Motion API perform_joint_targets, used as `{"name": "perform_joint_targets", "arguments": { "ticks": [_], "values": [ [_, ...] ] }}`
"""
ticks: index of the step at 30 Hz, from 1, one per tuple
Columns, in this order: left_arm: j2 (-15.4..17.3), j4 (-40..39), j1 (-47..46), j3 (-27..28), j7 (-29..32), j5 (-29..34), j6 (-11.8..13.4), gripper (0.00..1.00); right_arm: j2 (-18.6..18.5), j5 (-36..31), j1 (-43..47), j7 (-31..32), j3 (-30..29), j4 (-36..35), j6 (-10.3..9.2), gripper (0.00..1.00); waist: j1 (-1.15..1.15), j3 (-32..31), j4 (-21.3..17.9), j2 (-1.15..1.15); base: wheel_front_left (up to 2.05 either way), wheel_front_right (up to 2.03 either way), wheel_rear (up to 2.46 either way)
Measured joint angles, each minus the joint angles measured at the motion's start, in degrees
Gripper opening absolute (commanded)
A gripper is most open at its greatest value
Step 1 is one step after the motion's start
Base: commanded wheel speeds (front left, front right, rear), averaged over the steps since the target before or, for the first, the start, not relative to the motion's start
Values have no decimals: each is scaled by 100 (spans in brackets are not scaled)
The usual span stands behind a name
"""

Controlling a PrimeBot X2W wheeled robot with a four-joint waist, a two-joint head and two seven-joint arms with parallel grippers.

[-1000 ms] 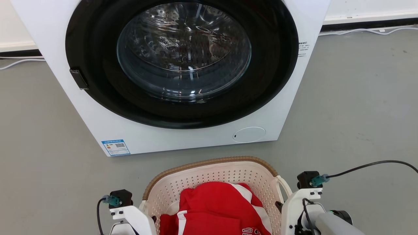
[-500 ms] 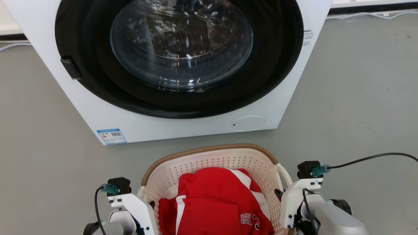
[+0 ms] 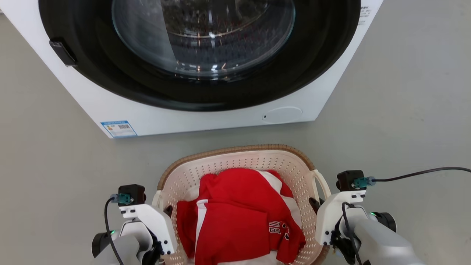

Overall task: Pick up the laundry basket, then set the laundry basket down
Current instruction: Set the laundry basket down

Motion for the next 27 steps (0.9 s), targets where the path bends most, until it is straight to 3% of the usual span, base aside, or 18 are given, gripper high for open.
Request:
{"name": "perform_joint_targets", "arguments": {
  "ticks": [13, 27],
  "values": [
    [-14, 70, -497, -94, -576, 107, 2, 0, -124, 118, -232, -668, 127, -181, 1, 0, 0, 863, 67, 0, 0, 0, 0],
    [-78, 81, -1125, 14, -762, 230, 57, 0, -260, 303, -637, -1126, 235, -247, 7, 0, 0, 1892, 247, 0, 0, 0, 0]
  ]
}}
